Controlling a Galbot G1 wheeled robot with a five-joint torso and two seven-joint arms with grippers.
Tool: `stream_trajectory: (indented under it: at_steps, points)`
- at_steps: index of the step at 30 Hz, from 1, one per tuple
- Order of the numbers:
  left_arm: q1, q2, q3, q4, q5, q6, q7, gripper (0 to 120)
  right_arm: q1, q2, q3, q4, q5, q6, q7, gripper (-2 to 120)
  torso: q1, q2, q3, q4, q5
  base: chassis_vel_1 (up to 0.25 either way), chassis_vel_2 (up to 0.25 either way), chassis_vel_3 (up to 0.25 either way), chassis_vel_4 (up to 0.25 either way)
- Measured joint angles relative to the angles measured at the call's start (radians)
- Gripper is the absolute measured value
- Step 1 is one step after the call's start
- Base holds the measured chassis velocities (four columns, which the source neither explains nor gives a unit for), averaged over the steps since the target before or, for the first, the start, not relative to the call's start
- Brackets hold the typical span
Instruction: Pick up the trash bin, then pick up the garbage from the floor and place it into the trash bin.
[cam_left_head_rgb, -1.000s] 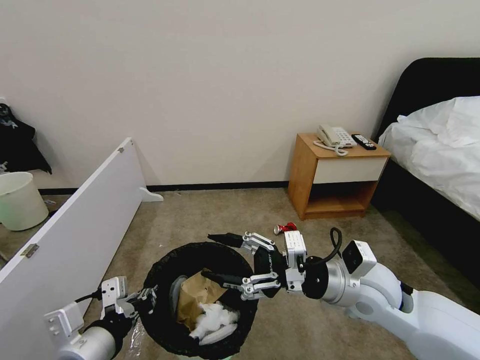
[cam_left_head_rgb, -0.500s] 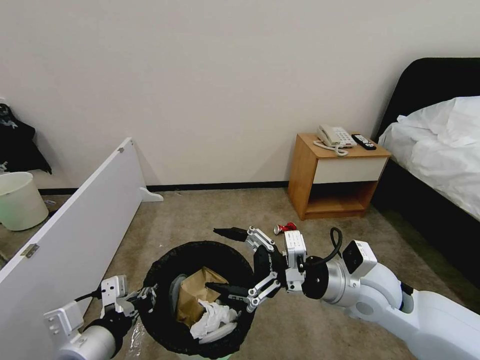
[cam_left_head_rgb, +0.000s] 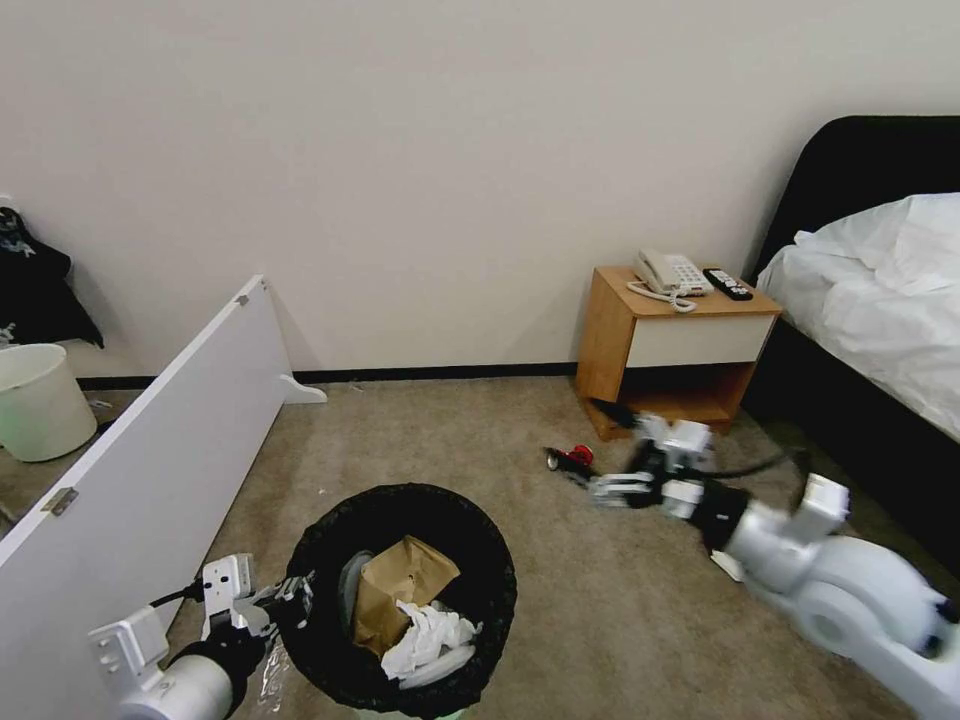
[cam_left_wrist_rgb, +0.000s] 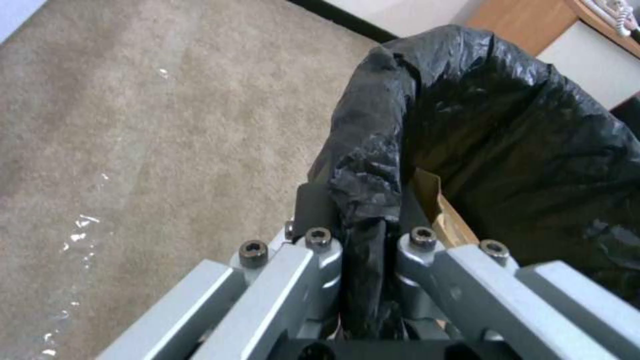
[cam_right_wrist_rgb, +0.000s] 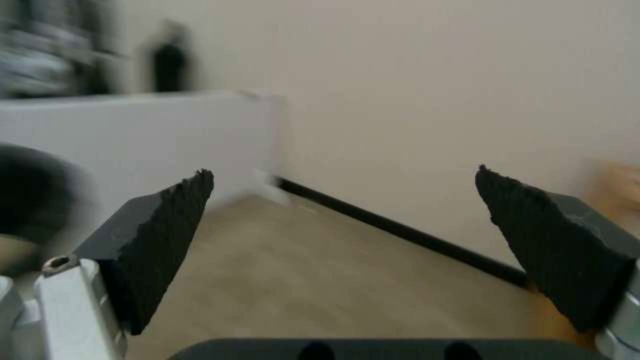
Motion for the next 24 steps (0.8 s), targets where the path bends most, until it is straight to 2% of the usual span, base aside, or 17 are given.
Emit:
stream_trajectory:
  at_steps: [2,4,7,8,9,11,12,13,14,15,18,20,24]
  points:
    - [-0.001,0.0,0.001,0.0,0.007,0.0,0.002,4,-0.033,0.022,0.038,-0.005,-0.023,-0.009,0.028,100,0.0,0.0,0.0,0.0004,0.0001,0.0,0.0,0.0,0.0]
    - [0.0,0.001,0.005,0.0,0.02,0.0,0.006,4,-0.12,0.099,0.136,-0.013,-0.07,-0.036,0.118,100,0.0,0.0,0.0,0.0002,0.0003,0.0,0.0,0.0,0.0]
    - [-0.001,0.003,0.007,0.0,0.022,0.0,0.007,4,-0.172,0.143,0.193,-0.02,-0.11,-0.036,0.151,100,0.0,0.0,0.0,0.0008,-0.0001,0.0,0.0,0.0,0.0]
    - [-0.006,0.004,0.009,0.0,0.024,0.0,0.008,4,-0.233,0.191,0.253,-0.022,-0.153,-0.036,0.175,100,0.0,0.0,0.0,0.0002,0.0001,0.0,0.0,0.0,0.0]
    - [-0.006,0.004,0.009,0.0,0.024,0.0,0.008,4,-0.233,0.191,0.253,-0.022,-0.153,-0.036,0.175,100,0.0,0.0,0.0,0.0002,0.0001,0.0,0.0,0.0,0.0]
    - [-0.009,0.001,0.011,0.0,0.031,0.0,0.011,4,-0.295,0.239,0.313,-0.022,-0.192,-0.034,0.185,100,0.0,0.0,0.0,-0.0001,-0.0002,0.0,0.0,0.0,0.0]
    - [-0.008,-0.003,0.013,0.0,0.037,-0.001,0.015,4,-0.351,0.29,0.36,-0.021,-0.23,-0.025,0.186,100,0.0,0.0,0.0,-0.0001,-0.0002,0.0,0.0,0.0,0.0]
    - [-0.008,-0.003,0.013,0.0,0.037,-0.001,0.015,4,-0.351,0.29,0.36,-0.021,-0.23,-0.025,0.186,100,0.0,0.0,0.0,-0.0001,-0.0002,0.0,0.0,0.0,0.0]
    - [-0.004,-0.004,0.014,0.0,0.045,-0.002,0.021,4,-0.4,0.344,0.403,-0.029,-0.267,-0.006,0.188,100,0.0,0.0,0.0,0.0,-0.0002,0.0,0.0,0.0,0.0]
    - [-0.003,-0.004,0.014,0.0,0.049,-0.002,0.023,4,-0.416,0.363,0.416,-0.036,-0.279,0.001,0.189,100,0.0,0.0,0.0,0.0002,-0.0004,0.0,0.0,0.0,0.0]
    - [-0.004,-0.003,0.015,0.0,0.053,-0.002,0.024,4,-0.434,0.394,0.434,-0.049,-0.298,0.017,0.189,100,0.0,0.0,0.0,0.0001,-0.0001,0.0,0.0,0.0,0.0]
    - [-0.002,-0.005,0.017,0.0,0.062,-0.003,0.026,4,-0.453,0.451,0.46,-0.065,-0.331,0.04,0.189,100,0.0,0.0,0.0,0.0004,-0.0002,0.0,0.0,0.0,0.0]
    - [0.008,-0.007,0.02,0.0,0.087,-0.003,0.03,4,-0.466,0.49,0.476,-0.065,-0.348,0.045,0.189,100,0.0,0.0,0.0,0.0003,-0.0002,0.0,0.0,0.0,0.0]
